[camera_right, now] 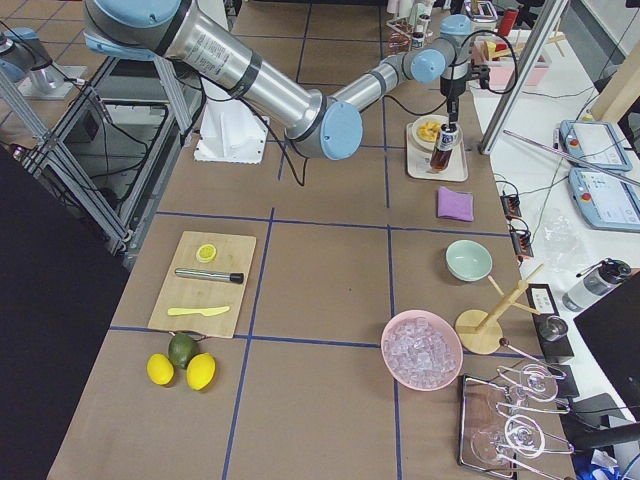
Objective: Place tea on tray
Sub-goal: 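Lift the bottle with the right gripper and set it on the tray beside the bowl, then open the right gripper and withdraw the right arm from the tray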
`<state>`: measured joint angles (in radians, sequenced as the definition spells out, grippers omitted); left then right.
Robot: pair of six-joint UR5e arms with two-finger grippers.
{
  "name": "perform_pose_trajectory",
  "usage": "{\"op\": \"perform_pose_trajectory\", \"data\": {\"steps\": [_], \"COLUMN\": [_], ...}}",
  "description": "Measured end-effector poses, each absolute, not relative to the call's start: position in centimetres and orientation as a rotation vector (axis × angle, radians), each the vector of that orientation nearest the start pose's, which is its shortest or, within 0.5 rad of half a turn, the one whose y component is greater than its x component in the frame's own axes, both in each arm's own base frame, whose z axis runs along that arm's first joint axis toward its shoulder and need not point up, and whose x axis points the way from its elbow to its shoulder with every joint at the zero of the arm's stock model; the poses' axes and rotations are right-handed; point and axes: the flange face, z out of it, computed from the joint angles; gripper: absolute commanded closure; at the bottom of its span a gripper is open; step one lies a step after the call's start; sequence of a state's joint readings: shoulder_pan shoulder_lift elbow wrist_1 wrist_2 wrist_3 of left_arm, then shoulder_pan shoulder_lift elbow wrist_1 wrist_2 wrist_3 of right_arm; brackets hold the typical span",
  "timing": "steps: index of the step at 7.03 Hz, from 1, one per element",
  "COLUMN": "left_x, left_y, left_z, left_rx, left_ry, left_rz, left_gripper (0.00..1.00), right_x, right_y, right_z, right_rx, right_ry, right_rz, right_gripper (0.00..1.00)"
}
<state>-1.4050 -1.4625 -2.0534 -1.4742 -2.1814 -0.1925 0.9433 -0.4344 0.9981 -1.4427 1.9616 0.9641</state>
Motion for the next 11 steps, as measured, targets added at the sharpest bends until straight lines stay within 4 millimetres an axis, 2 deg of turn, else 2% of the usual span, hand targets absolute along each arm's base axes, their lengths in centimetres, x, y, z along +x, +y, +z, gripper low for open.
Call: {"op": "perform_pose_trajectory", "data": {"steps": [2,3,4,5,6,7,9,11], "left_x": [-0.3,-0.3,-0.3,-0.3,-0.3,-0.3,-0.3,-0.3], "left_y": [-44.4,-44.4,-44.4,-44.4,-44.4,-44.4,-44.4,-44.4], "left_z": [49.3,49.2,49.2,49.2,49.2,49.2,49.2,49.3], "left_rx": [0.157,0.158,0.158,0.158,0.158,0.158,0.158,0.157], "left_ry": [0.645,0.645,0.645,0.645,0.645,0.645,0.645,0.645], "left_rz": [0.06,0.06,0.06,0.06,0.06,0.06,0.06,0.06], "left_gripper": [0.0,0.0,0.0,0.0,0.0,0.0,0.0,0.0], "right_x": [-42.6,-42.7,-42.9,-43.0,-43.1,-43.2,-43.2,-42.2], "right_y": [-74.6,-74.6,-74.6,-74.6,-74.6,-74.6,-74.5,-74.4], "right_z": [14.0,14.1,14.3,14.4,14.5,14.6,14.6,13.4], "right_rx": [0.207,0.211,0.215,0.216,0.216,0.217,0.219,0.231], "right_ry": [-0.751,-0.755,-0.759,-0.761,-0.761,-0.759,-0.759,-0.782], "right_rz": [0.184,0.182,0.181,0.18,0.177,0.173,0.165,0.138], "right_gripper": [0.97,0.78,0.42,0.18,0.08,0.01,0.0,0.0]}}
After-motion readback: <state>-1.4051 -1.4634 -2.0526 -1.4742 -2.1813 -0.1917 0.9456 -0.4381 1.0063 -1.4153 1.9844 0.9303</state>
